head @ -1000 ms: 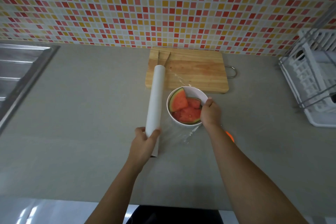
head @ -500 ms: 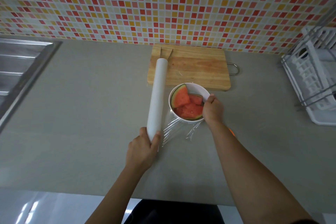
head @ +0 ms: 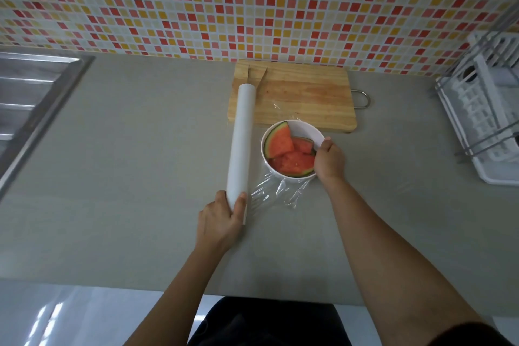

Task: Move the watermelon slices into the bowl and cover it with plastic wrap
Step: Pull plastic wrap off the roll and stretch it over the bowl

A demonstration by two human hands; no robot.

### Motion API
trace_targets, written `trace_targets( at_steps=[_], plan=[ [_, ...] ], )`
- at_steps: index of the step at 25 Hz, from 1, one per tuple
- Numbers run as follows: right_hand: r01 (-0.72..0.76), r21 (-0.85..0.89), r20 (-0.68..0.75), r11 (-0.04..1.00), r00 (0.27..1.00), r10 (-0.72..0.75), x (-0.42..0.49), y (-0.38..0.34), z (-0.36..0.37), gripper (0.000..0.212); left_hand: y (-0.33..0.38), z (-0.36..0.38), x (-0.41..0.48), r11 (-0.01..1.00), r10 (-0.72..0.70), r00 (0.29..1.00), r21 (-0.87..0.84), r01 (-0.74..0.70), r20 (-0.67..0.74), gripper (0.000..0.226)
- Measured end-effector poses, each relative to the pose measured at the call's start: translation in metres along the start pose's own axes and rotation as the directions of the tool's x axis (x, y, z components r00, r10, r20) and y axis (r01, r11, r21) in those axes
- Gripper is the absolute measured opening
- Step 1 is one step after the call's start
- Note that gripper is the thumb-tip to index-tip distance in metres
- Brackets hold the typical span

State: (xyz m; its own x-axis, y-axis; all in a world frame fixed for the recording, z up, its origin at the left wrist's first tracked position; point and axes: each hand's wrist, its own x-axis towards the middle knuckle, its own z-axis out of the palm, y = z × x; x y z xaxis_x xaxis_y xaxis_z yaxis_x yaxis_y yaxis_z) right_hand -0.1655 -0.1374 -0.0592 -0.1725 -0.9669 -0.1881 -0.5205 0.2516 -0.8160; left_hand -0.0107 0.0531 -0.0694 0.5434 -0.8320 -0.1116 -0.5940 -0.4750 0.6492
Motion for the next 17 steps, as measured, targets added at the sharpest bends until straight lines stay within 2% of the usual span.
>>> trace_targets(
  at_steps=[4,7,9,11,12,13,14,17],
  plan=[
    [-0.074,0.001,0.078,0.997,0.994,0.073,-0.002,-0.002,-0.005,0.054,-0.005,-0.002,0.004,1.000,0.018,0.997,-0.013,-0.017,0.073,0.044],
    [-0.164,0.124,0.186,0.979,0.973,0.139,-0.003,0.000,-0.017,0.061,-0.007,-0.006,0.005,0.998,0.038,0.995,-0.045,-0.034,0.094,0.050],
    [-0.098,0.107,0.136,0.989,0.987,0.083,-0.005,0.007,-0.031,0.056,-0.008,-0.005,0.006,0.998,0.042,0.995,-0.045,-0.038,0.090,0.047],
    [0.062,-0.100,0.009,0.993,0.998,-0.062,-0.010,0.017,-0.050,0.031,-0.008,-0.004,0.005,0.998,0.053,0.995,-0.050,-0.049,0.082,0.048],
    [0.119,-0.240,-0.006,0.963,0.992,-0.124,-0.013,0.022,-0.059,0.017,-0.008,-0.004,0.004,0.997,0.060,0.995,-0.055,-0.056,0.078,0.052],
    [0.143,-0.360,0.010,0.922,0.989,-0.150,-0.017,0.026,-0.067,0.017,-0.009,-0.004,0.004,0.996,0.065,0.995,-0.062,-0.061,0.076,0.054],
    [0.135,-0.451,0.039,0.882,0.991,-0.132,-0.019,0.031,-0.073,0.027,-0.009,-0.004,0.004,0.995,0.069,0.995,-0.070,-0.064,0.076,0.056],
    [0.065,-0.576,0.134,0.815,0.991,0.015,-0.033,0.039,-0.077,0.039,-0.011,-0.002,0.006,0.995,0.076,0.995,-0.071,-0.071,0.070,0.050]
  ],
)
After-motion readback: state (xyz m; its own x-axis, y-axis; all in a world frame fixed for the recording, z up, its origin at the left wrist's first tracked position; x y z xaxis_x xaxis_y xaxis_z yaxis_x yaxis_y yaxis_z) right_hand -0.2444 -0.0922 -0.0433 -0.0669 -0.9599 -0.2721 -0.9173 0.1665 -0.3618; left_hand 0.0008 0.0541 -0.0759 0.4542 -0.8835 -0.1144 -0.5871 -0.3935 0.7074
